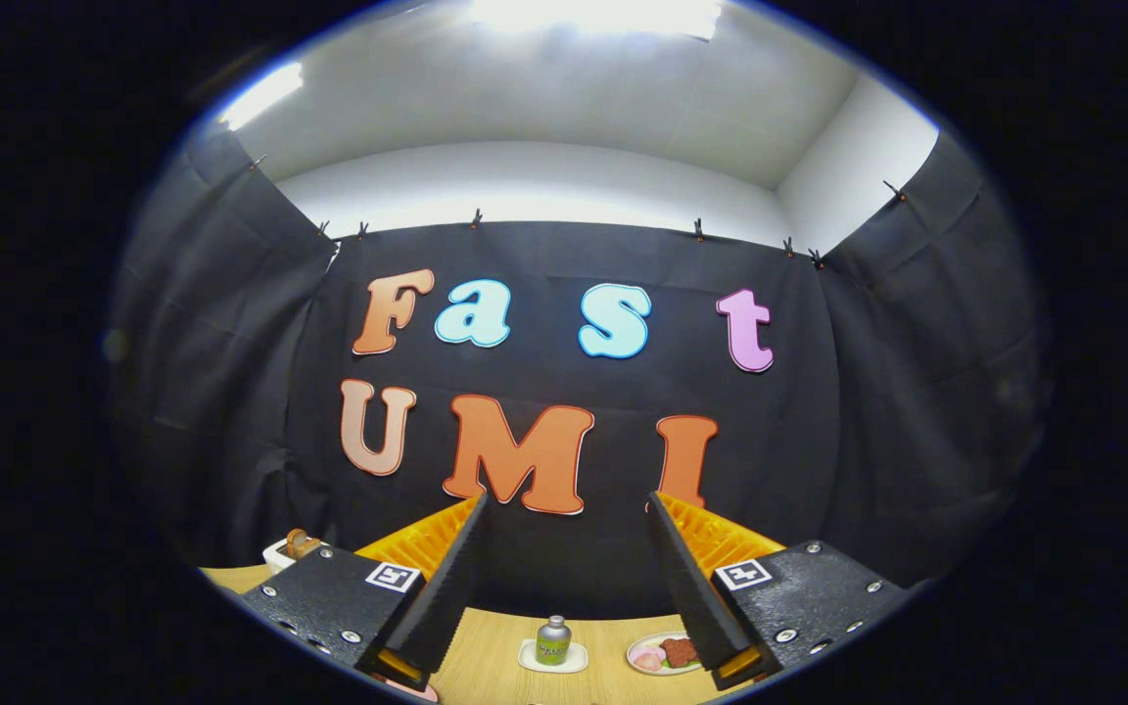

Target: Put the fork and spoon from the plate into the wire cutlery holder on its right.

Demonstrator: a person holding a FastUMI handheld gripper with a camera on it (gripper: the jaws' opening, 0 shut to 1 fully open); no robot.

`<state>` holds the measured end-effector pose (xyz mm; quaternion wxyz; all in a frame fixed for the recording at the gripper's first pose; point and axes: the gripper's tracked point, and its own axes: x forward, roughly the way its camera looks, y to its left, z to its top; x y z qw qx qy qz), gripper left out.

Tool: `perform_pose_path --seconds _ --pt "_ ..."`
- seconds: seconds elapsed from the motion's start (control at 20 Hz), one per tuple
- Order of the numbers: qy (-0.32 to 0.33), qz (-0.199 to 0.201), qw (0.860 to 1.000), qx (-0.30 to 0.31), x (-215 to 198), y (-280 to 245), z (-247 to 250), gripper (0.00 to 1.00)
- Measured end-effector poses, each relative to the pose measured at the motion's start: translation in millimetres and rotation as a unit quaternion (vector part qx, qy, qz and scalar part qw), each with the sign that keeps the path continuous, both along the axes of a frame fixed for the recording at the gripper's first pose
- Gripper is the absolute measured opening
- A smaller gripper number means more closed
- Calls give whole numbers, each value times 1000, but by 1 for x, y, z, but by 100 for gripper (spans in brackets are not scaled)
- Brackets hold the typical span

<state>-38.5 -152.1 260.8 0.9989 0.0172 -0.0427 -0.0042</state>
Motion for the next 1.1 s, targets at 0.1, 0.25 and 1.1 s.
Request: perform_pose_path --seconds 0.1,0.25,1.1 --pt "1 1 1000 1 1 1 -1 93" --pt "-1 2 1000 1 2 2 1 93" --pt "-13 15 1000 -11 3 16 3 94"
